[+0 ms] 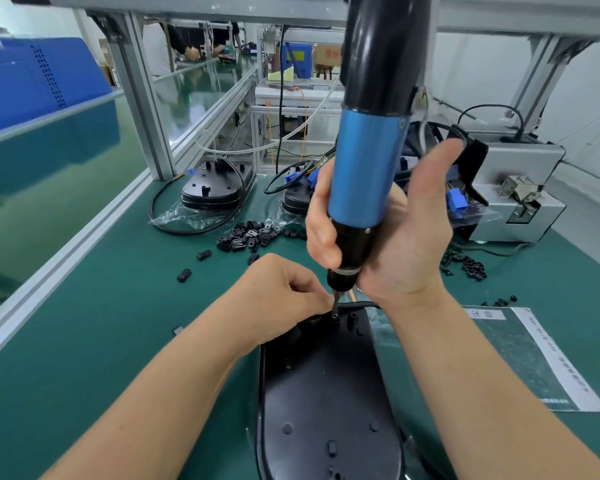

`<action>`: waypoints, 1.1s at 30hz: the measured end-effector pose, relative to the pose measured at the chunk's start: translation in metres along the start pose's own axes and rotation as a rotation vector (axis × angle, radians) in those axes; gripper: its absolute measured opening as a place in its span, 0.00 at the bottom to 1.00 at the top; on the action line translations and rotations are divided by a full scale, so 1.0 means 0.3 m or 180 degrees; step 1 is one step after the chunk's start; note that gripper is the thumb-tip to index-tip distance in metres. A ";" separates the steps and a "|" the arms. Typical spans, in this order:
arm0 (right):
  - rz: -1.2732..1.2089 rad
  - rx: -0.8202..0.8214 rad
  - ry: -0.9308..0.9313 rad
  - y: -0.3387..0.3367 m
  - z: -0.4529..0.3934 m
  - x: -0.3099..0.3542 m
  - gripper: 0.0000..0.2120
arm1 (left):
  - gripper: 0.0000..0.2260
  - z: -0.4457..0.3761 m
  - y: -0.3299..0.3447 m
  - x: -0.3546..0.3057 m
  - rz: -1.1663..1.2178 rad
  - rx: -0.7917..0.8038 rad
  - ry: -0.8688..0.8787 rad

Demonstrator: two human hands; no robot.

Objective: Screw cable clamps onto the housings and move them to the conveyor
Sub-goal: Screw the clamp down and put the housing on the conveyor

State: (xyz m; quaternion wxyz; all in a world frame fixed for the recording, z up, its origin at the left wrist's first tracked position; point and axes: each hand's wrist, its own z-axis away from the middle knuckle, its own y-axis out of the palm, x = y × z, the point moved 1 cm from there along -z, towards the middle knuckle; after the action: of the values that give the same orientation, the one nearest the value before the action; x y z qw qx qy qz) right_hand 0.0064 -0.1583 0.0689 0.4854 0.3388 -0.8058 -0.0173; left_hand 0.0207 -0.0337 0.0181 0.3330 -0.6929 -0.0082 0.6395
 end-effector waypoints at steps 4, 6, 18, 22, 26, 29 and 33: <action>-0.0237 -0.0721 -0.0273 -0.059 0.025 0.042 0.37 | 0.06 0.013 -0.016 -0.008 -0.0251 0.0094 0.0112; -0.0358 -0.1248 -0.0383 -0.109 0.048 0.090 0.36 | 0.07 0.032 -0.045 -0.006 -0.0462 0.0192 0.0102; 0.0743 -0.3438 -0.0067 -0.361 0.324 0.235 0.31 | 0.05 0.014 -0.089 -0.066 -0.0954 -0.0074 0.0098; 0.1160 -0.3737 0.0047 -0.408 0.353 0.247 0.30 | 0.16 -0.115 0.046 -0.110 -0.2105 0.0409 0.0519; 0.1522 -0.4032 0.0307 -0.445 0.370 0.238 0.22 | 0.31 -0.224 0.118 -0.105 -0.2924 0.1081 0.0356; 0.1926 -0.4324 0.0567 -0.475 0.407 0.221 0.21 | 0.35 -0.262 0.122 -0.091 -0.2972 0.1152 0.0305; 0.2648 -0.4561 0.0777 -0.485 0.426 0.217 0.25 | 0.28 -0.276 0.115 -0.057 -0.2740 0.0815 0.0573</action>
State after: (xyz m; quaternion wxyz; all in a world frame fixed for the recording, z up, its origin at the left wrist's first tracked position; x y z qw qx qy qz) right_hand -0.0376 -0.3455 -0.0003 0.6339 -0.3771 -0.6009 -0.3080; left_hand 0.0771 -0.1053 0.0135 0.6508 -0.6324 -0.1873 0.3761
